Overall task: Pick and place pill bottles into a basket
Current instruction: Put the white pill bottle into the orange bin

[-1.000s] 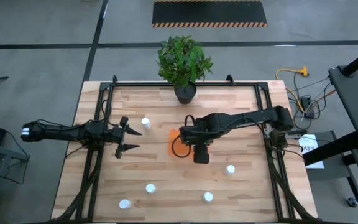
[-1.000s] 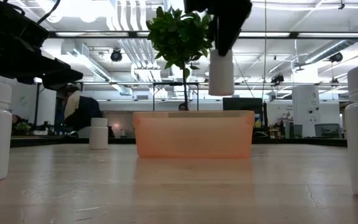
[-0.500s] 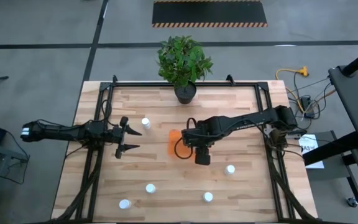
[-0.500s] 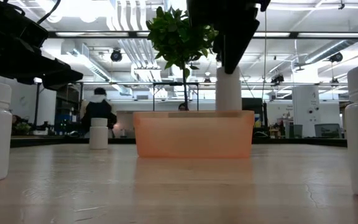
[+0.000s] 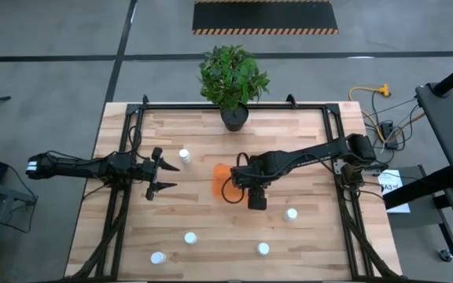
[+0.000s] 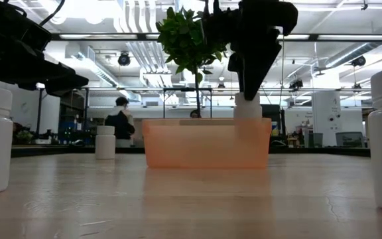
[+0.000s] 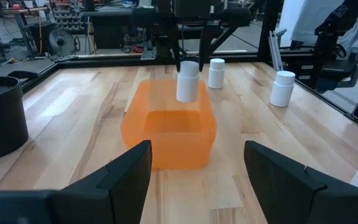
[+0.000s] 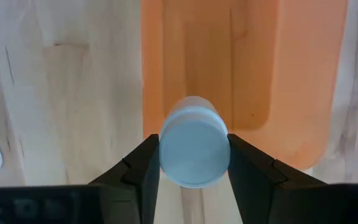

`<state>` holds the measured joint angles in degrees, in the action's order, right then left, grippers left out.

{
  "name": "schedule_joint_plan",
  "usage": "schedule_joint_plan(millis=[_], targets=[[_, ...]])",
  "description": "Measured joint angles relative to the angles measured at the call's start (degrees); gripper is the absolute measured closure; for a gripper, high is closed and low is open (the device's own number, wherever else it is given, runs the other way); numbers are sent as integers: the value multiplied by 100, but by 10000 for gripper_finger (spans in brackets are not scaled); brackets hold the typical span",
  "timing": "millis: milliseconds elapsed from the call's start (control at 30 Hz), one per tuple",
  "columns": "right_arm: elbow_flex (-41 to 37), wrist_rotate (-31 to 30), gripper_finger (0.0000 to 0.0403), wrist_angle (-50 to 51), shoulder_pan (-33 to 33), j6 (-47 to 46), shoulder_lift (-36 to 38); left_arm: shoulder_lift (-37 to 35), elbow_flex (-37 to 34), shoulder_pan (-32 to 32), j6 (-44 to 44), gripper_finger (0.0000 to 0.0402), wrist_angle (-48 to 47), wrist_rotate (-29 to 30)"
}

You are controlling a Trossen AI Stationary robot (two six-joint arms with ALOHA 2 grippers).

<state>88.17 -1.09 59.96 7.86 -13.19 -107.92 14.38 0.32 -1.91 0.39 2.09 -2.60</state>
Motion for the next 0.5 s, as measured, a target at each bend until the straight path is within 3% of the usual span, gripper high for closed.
schedule_joint_plan(millis=[500], targets=[[-135, 143, 261, -191, -4, 144, -4, -1, 0, 4, 1, 163, 0, -1]])
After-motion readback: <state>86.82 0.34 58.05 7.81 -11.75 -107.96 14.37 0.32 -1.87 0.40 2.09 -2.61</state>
